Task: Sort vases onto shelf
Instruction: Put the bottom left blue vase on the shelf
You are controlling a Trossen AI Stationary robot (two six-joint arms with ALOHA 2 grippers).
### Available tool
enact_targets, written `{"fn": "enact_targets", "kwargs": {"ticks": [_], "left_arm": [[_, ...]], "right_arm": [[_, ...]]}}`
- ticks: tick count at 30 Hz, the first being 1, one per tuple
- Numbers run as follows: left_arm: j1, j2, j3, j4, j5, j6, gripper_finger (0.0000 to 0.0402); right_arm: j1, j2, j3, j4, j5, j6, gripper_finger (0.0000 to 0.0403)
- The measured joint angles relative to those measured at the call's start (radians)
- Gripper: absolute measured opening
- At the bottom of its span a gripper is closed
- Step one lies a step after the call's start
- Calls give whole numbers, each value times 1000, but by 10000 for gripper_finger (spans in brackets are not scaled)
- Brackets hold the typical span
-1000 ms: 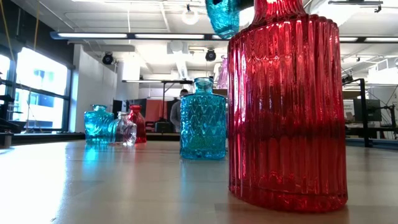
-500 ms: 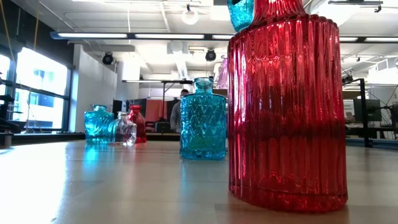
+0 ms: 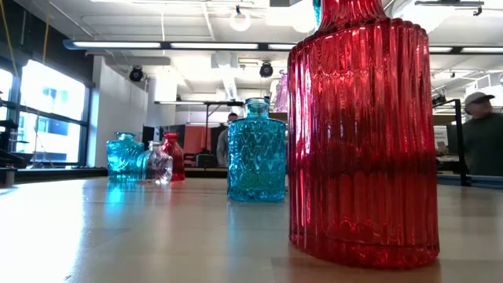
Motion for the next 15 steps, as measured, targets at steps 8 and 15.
{"fn": "enact_targets", "kwargs": {"ticks": [8, 15], "left_arm": [[51, 0, 0, 0, 0, 0, 127], [106, 0, 0, 11, 0, 0, 127]], "right_arm": [[-39, -58, 0, -64, 22, 21, 287], [-112, -122, 0, -63, 26, -35, 287]]}}
